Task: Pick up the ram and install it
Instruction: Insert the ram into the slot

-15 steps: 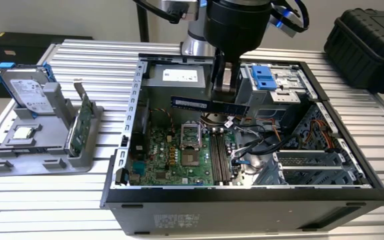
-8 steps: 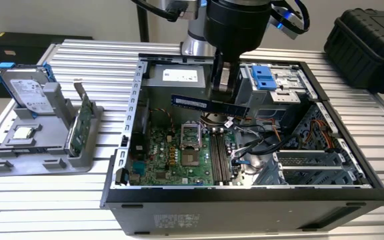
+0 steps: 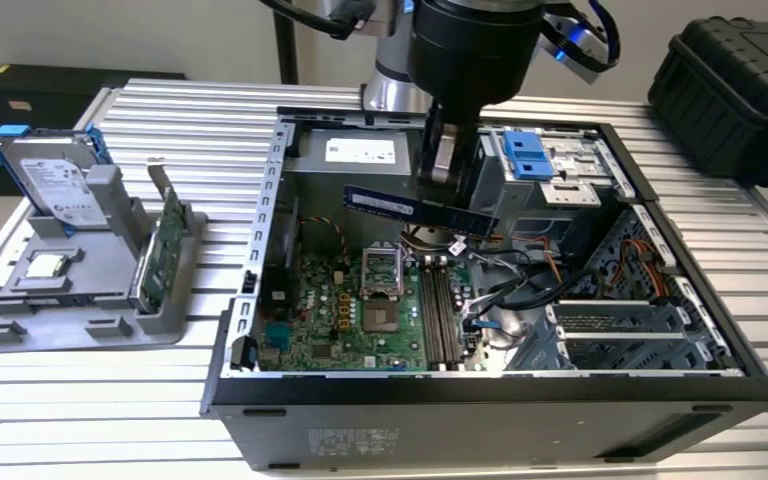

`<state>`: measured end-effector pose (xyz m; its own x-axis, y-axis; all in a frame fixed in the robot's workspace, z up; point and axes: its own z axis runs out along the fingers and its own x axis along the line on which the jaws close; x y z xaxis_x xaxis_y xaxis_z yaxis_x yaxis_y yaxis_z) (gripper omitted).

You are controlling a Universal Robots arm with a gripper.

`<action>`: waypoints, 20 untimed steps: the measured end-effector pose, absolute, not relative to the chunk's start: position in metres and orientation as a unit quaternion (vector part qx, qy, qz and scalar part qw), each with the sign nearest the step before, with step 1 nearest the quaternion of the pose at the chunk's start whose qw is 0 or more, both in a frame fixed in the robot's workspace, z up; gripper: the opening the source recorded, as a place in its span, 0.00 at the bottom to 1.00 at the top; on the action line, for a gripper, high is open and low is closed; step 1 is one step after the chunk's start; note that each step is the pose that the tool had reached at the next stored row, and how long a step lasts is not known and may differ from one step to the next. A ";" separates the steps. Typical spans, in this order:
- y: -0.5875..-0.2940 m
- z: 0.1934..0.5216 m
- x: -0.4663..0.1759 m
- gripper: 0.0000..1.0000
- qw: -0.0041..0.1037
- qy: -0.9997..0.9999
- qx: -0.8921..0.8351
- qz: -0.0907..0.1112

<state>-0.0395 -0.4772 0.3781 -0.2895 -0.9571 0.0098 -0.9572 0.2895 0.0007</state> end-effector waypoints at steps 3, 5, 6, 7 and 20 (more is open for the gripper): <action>-0.477 0.378 -0.040 0.00 0.004 -0.810 0.587 0.003; -0.477 0.378 -0.040 0.00 0.004 -0.814 0.580 0.003; -0.477 0.378 -0.040 0.00 0.004 -0.817 0.577 0.003; -0.477 0.378 -0.040 0.00 0.004 -0.819 0.574 0.002; -0.477 0.378 -0.040 0.00 0.004 -0.847 0.532 0.002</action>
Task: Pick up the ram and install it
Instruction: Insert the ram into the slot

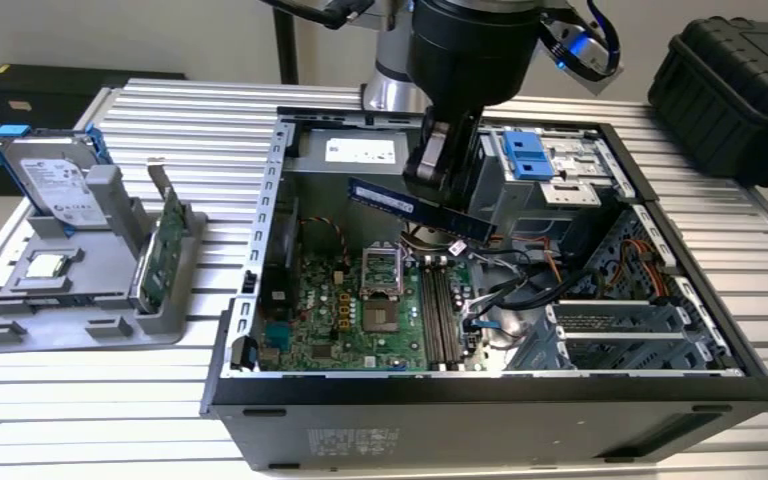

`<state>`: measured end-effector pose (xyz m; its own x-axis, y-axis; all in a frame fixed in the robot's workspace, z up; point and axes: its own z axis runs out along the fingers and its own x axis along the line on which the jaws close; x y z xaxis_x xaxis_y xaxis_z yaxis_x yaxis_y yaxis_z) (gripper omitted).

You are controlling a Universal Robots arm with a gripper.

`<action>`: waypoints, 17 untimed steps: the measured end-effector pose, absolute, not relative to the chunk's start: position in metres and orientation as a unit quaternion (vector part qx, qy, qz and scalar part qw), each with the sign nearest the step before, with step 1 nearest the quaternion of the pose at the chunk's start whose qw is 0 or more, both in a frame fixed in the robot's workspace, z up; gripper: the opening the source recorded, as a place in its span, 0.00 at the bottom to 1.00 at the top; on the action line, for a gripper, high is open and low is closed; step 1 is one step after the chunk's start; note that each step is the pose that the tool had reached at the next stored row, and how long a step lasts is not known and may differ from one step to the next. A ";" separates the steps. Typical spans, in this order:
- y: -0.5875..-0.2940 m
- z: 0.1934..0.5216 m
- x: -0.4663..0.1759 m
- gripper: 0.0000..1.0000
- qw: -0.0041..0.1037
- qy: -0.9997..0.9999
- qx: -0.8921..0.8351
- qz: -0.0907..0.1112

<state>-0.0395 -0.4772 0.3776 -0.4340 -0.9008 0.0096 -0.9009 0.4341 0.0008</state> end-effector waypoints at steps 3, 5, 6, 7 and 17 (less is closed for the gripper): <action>-0.477 0.378 -0.040 0.00 0.004 -0.853 0.523 0.002; -0.477 0.378 -0.040 0.00 0.004 -0.856 0.516 0.002; -0.477 0.378 -0.040 0.00 0.004 -0.858 0.513 0.002; -0.477 0.378 -0.040 0.00 0.004 -0.860 0.510 0.002; -0.477 0.377 -0.040 0.00 0.004 -0.878 0.479 0.002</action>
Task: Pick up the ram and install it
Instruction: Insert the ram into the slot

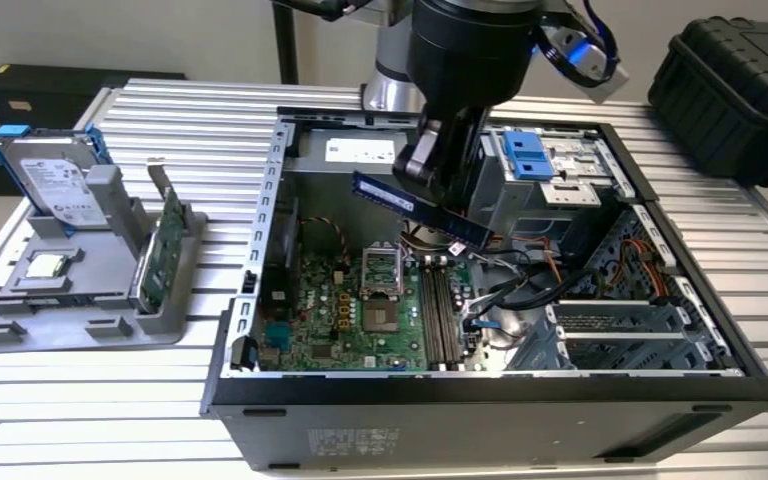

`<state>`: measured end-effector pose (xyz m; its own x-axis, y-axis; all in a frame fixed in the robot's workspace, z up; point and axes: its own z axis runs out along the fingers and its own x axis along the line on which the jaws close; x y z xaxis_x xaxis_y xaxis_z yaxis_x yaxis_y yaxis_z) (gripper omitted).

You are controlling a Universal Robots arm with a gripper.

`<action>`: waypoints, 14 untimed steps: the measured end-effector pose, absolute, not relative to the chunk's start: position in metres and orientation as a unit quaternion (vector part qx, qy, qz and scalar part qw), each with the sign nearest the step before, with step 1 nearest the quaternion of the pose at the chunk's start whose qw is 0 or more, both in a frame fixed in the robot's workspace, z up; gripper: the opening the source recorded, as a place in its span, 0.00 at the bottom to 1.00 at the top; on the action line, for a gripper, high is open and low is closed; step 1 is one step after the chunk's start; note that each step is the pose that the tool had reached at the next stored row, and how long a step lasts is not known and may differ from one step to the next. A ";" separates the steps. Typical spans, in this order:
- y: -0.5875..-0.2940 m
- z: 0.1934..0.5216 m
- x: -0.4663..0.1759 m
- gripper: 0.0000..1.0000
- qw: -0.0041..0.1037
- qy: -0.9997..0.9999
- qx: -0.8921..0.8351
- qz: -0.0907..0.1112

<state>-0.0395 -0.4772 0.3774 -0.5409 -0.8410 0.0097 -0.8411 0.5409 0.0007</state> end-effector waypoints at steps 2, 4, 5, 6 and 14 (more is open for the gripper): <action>-0.477 0.377 -0.040 0.00 0.004 -0.881 0.473 0.002; -0.477 0.377 -0.040 0.00 0.004 -0.884 0.467 0.002; -0.477 0.377 -0.040 0.00 0.004 -0.886 0.464 0.002; -0.477 0.377 -0.040 0.00 0.004 -0.888 0.461 0.002; -0.477 0.377 -0.040 0.00 0.005 -0.902 0.432 0.002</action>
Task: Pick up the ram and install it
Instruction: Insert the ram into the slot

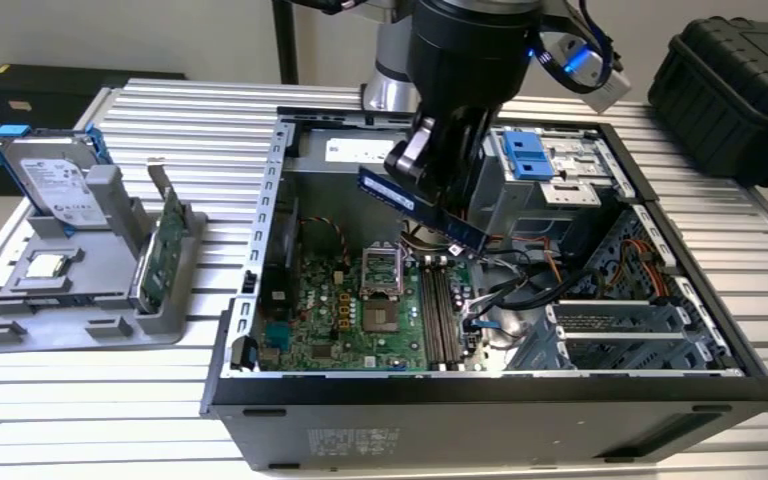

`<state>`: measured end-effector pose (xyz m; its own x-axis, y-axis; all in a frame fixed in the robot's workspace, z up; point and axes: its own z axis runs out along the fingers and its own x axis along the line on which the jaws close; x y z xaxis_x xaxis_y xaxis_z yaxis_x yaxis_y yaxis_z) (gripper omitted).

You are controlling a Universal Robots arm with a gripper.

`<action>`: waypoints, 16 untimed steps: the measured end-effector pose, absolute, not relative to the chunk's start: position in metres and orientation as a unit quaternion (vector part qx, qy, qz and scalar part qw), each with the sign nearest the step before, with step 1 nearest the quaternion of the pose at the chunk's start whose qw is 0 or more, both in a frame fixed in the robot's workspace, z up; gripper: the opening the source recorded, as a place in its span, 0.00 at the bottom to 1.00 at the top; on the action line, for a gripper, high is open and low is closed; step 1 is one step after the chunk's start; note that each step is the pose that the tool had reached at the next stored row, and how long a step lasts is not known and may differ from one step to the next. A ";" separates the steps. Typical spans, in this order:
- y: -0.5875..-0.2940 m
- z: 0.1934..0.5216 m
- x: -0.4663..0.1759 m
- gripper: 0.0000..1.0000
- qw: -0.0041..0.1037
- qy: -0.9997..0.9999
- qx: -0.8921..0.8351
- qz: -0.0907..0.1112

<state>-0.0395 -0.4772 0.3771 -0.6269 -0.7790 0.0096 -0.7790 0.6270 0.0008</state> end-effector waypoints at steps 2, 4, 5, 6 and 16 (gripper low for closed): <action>-0.477 0.377 -0.040 0.00 0.005 -0.906 0.424 0.002; -0.477 0.377 -0.040 0.00 0.005 -0.910 0.415 0.002; -0.477 0.377 -0.040 0.00 0.005 -0.912 0.411 0.002; -0.477 0.377 -0.040 0.00 0.005 -0.914 0.407 0.002; -0.477 0.376 -0.040 0.00 0.005 -0.932 0.362 0.001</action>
